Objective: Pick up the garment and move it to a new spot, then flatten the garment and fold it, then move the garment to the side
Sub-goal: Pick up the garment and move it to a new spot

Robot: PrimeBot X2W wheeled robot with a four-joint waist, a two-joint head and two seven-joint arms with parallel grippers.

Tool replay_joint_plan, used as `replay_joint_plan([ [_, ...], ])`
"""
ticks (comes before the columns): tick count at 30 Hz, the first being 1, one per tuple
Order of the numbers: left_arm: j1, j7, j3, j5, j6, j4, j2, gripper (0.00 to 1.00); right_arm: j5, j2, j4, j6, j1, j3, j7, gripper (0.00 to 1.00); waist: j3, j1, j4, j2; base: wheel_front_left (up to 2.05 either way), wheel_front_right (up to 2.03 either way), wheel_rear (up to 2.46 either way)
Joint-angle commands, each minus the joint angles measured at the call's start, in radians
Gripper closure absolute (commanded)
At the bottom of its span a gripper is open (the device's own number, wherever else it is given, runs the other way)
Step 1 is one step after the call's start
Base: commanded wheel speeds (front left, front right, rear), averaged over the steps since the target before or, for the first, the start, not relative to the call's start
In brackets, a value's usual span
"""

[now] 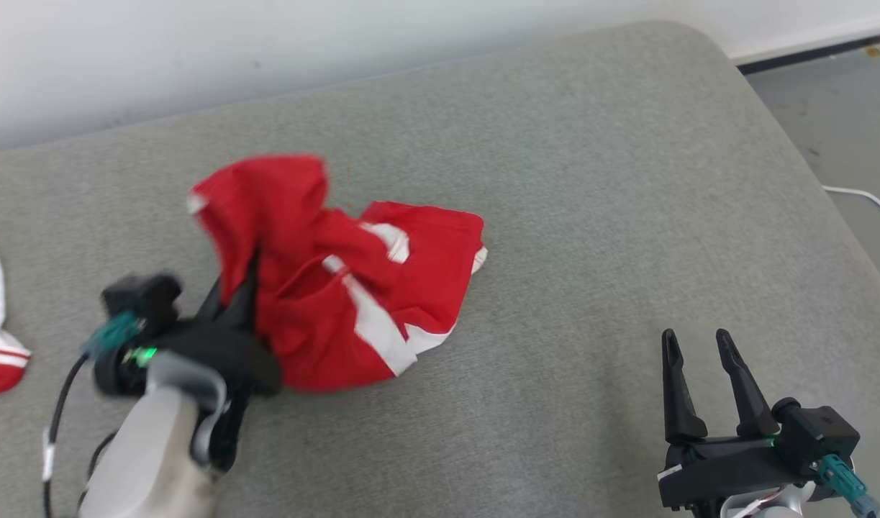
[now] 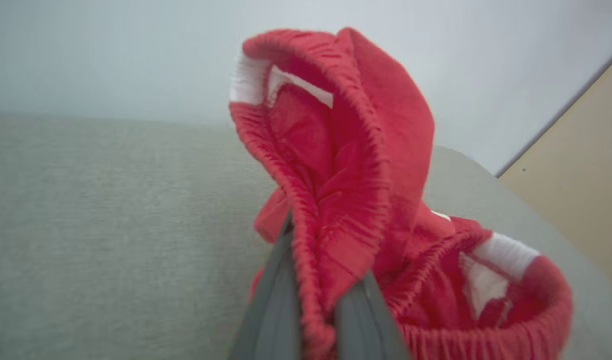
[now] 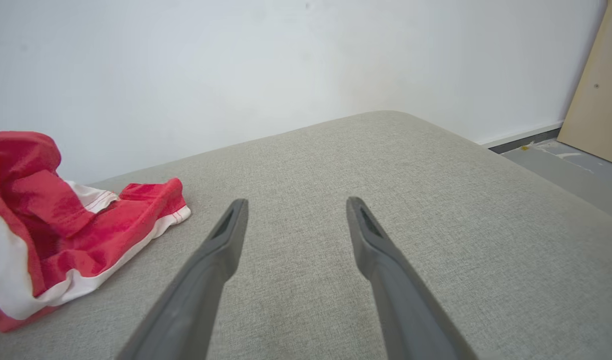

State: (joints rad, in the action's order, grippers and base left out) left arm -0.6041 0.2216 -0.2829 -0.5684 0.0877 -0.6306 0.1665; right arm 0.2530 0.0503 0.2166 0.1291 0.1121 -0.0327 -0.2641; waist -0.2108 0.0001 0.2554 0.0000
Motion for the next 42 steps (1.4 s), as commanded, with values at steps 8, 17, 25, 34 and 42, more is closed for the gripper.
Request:
replay_joint_plan([
  [8, 0.116, 0.043, 0.064, 0.002, -0.002, 0.01, 0.025, 0.0, -0.012, 0.0, 0.015, 0.003, -0.037, -0.016, -0.001, 0.0, 0.079, -0.0001, -0.082, 0.0, 0.0, 0.0, 0.0],
  [17, 0.238, 0.043, 0.161, 0.11, -0.008, 0.209, 0.032, 0.0, -0.032, 0.0, 0.006, 0.003, -0.072, -0.019, -0.001, 0.0, 0.153, -0.0001, -0.152, 0.0, 0.0, 0.0, 0.0],
  [25, 0.394, 0.043, 0.235, 0.207, -0.035, 0.403, 0.035, 0.0, -0.049, 0.002, -0.016, 0.003, -0.097, -0.031, -0.001, 0.0, 0.202, -0.0001, -0.204, 0.0, 0.0, 0.0, 0.0],
  [34, 0.546, 0.043, 0.247, 0.306, -0.036, 0.551, 0.03, 0.0, -0.052, 0.023, -0.036, 0.003, -0.117, -0.043, -0.001, 0.0, 0.217, -0.0001, -0.228, 0.0, 0.0, 0.0, 0.0],
  [42, 0.603, 0.043, 0.252, 0.363, -0.029, 0.581, 0.009, 0.0, -0.051, 0.032, -0.044, 0.003, -0.133, -0.046, 0.003, 0.0, 0.225, -0.0001, -0.241, 0.0, 0.0, 0.0, 0.0],
])
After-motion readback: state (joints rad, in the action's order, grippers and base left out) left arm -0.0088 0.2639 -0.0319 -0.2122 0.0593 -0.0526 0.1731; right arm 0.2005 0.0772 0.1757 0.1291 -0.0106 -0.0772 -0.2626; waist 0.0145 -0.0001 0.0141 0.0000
